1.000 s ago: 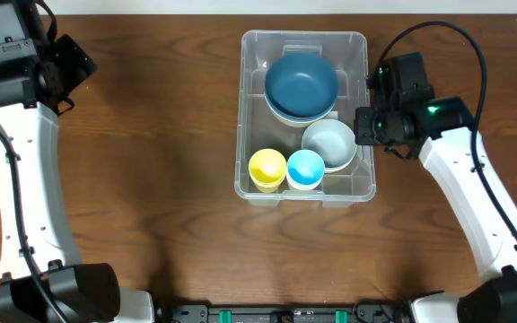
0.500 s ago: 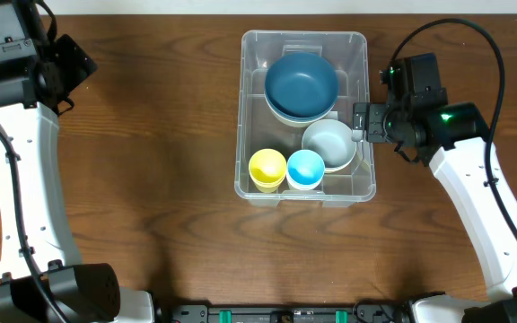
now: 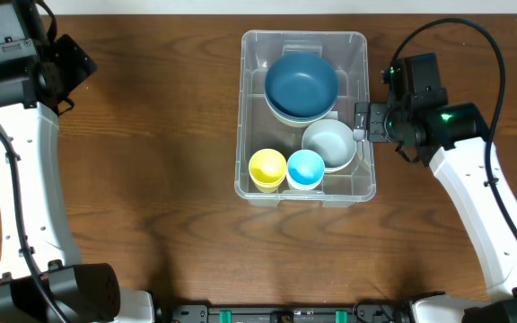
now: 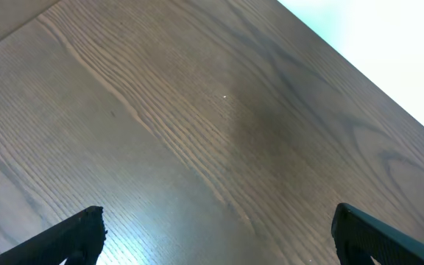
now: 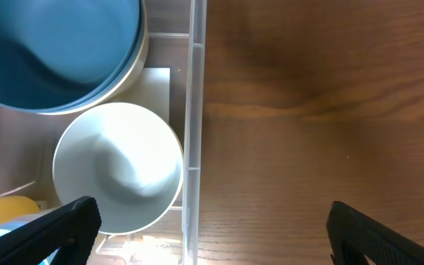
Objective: Pack container
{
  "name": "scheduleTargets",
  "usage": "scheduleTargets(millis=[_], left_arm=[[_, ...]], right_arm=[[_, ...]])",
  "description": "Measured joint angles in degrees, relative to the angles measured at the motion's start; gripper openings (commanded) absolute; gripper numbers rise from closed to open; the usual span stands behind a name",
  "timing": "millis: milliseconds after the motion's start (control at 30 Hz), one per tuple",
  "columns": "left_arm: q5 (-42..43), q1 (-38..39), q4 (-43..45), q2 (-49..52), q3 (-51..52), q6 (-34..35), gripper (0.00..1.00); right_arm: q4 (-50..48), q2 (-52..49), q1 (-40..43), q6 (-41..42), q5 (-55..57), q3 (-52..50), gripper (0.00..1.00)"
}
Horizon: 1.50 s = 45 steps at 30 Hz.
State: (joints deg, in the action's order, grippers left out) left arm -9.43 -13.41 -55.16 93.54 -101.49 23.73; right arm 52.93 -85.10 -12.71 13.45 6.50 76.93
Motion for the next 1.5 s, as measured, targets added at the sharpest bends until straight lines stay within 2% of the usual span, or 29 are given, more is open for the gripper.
scheduleTargets(millis=[967, 1233, 1400, 1500], left_arm=[[0.0, 0.0, 0.0, 0.0, 0.0, 0.0, 0.98], [0.0, 0.0, 0.0, 0.0, 0.0, 0.0, 0.98], [0.0, 0.0, 0.0, 0.0, 0.0, 0.0, 0.98], [0.0, 0.0, 0.0, 0.0, 0.0, 0.0, 0.98]], right_arm=[[-2.4, 0.0, 0.0, 0.0, 0.3, 0.0, 0.99], [-28.2, 3.8, -0.9, -1.7, 0.0, -2.3, 0.99], [-52.7, 15.9, -3.4, -6.5, -0.2, -9.6, 0.99], [-63.6, 25.0, -3.5, -8.3, -0.3, -16.2, 0.99]])
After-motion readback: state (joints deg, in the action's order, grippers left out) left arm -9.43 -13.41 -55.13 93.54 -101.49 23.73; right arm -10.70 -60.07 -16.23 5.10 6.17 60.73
